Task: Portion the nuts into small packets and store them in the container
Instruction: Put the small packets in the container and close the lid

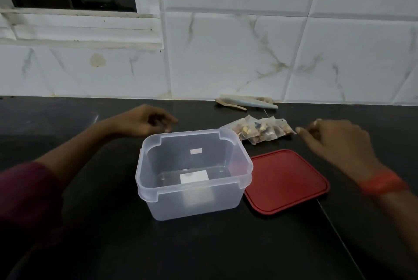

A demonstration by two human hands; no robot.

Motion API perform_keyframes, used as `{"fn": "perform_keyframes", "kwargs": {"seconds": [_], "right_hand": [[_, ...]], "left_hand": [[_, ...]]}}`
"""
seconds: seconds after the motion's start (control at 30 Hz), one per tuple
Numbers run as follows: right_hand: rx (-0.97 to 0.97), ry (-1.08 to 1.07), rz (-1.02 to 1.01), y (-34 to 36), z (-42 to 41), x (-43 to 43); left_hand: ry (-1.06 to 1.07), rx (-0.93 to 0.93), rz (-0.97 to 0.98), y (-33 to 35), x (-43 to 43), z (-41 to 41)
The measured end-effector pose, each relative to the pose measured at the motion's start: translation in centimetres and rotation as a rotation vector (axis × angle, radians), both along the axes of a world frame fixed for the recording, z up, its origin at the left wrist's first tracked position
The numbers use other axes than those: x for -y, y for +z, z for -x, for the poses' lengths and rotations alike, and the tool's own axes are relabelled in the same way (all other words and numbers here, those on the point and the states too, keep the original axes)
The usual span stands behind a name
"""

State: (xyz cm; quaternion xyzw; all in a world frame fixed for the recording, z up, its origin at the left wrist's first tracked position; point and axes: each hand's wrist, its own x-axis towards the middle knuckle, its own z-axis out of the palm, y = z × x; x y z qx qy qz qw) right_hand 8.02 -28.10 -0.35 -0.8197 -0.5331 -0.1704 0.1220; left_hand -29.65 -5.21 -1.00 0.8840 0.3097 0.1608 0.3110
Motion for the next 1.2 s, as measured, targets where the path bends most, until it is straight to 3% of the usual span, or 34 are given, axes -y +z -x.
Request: {"fn": "perform_keyframes", "kwargs": {"seconds": [0.1, 0.23, 0.33, 0.5, 0.67, 0.9, 1.1, 1.2], "right_hand": [[-0.168, 0.181, -0.041, 0.9, 0.7, -5.3], [-0.278, 0.332, 0.081, 0.2, 0.7, -12.7], [-0.246, 0.371, 0.192, -0.6, 0.4, -16.3], [-0.281, 0.396, 0.360, -2.0, -0.2, -18.9], [-0.389, 0.396, 0.215, -2.1, -0.6, -19.0], [-0.298, 0.475, 0.168, 1.1, 1.1, -16.5], [-0.161, 0.536, 0.147, 6.4, 3.9, -12.9], [-0.071, 0.574, 0.033, 8.9, 5.6, -11.2]], "left_hand": [[-0.044, -0.052, 0.101, 0.1, -2.2, -5.0], [-0.217, -0.152, 0.182, 0.0, -3.8, -10.8], [-0.288, -0.226, 0.216, -0.5, -4.5, -14.1], [-0.242, -0.204, 0.078, -2.2, -4.7, -17.3], [-0.167, -0.134, -0.119, -2.7, -4.7, -18.0], [-0.142, -0.112, -0.226, -0.1, -3.0, -16.4], [-0.131, -0.056, -0.339, 6.3, 0.6, -12.6], [-0.074, 0.014, -0.406, 9.9, 2.8, -9.7]]}}
